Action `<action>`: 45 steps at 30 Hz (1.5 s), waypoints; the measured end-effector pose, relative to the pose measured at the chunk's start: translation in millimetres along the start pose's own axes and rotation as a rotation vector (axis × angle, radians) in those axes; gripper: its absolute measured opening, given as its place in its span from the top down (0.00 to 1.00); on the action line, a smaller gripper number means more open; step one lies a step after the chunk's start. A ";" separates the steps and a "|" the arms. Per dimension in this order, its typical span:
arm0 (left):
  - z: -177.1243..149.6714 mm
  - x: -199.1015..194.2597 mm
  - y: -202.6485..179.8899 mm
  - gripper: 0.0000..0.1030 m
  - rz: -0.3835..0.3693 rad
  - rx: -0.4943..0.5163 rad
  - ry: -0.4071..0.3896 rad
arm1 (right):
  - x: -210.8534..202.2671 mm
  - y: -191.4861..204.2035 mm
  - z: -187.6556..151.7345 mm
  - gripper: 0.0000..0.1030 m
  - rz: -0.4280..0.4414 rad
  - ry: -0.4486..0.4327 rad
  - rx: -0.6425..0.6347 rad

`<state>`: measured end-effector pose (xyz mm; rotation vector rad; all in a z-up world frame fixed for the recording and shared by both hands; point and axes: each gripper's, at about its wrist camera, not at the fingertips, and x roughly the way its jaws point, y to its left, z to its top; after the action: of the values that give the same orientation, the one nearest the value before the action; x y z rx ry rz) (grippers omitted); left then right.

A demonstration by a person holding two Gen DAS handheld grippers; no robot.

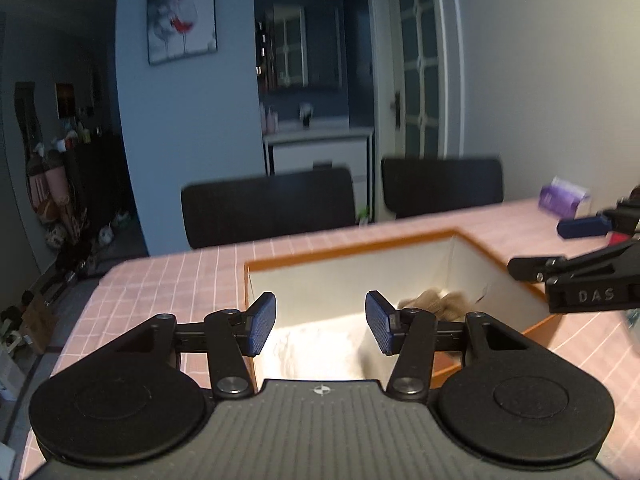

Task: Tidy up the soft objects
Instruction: 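Move both tools back toward the remaining items beside the wooden radio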

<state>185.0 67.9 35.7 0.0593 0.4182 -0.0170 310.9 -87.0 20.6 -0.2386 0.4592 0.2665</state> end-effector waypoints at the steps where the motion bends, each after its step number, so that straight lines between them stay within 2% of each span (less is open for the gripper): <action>1: -1.3 -9.3 -0.6 0.41 -0.008 0.000 -0.025 | -9.0 0.8 -1.5 0.25 0.000 -0.009 0.001; 8: -24.1 -67.5 -13.8 0.37 -0.060 0.013 -0.165 | -82.3 14.3 -27.4 0.19 0.024 -0.109 -0.011; 11: -39.9 -82.1 -17.2 0.37 -0.086 0.007 -0.192 | -109.8 21.3 -50.6 0.16 0.034 -0.165 -0.030; 16: -75.4 -89.7 -27.1 0.37 -0.054 0.014 -0.215 | -134.8 32.5 -97.7 0.16 0.005 -0.233 -0.095; 19: -99.3 -93.6 -26.0 0.37 -0.065 -0.030 -0.204 | -143.5 36.7 -126.6 0.15 -0.017 -0.265 -0.114; 23: -131.5 -99.3 -16.9 0.37 -0.082 -0.115 -0.155 | -146.2 38.9 -160.3 0.15 -0.027 -0.248 -0.108; 26: -157.1 -105.7 -14.7 0.37 -0.040 -0.124 -0.117 | -145.2 42.4 -182.6 0.15 -0.023 -0.215 -0.097; 30: -174.1 -105.5 -8.7 0.36 -0.003 -0.147 -0.036 | -140.3 43.9 -205.8 0.15 -0.008 -0.136 -0.058; 35: -189.1 -107.1 -7.6 0.32 0.010 -0.174 0.006 | -129.0 45.4 -218.4 0.15 0.017 -0.089 0.006; 41: -188.1 -98.7 -17.0 0.27 0.018 -0.116 -0.013 | -112.3 48.3 -215.1 0.15 0.062 -0.065 0.032; 45: -179.6 -80.9 -19.7 0.27 0.101 0.011 0.023 | -102.2 54.9 -203.3 0.15 0.100 -0.059 0.023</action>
<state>37.7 59.5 -96.3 0.0913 0.4379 0.0805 124.0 -113.7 -117.9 -0.1852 0.4166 0.3651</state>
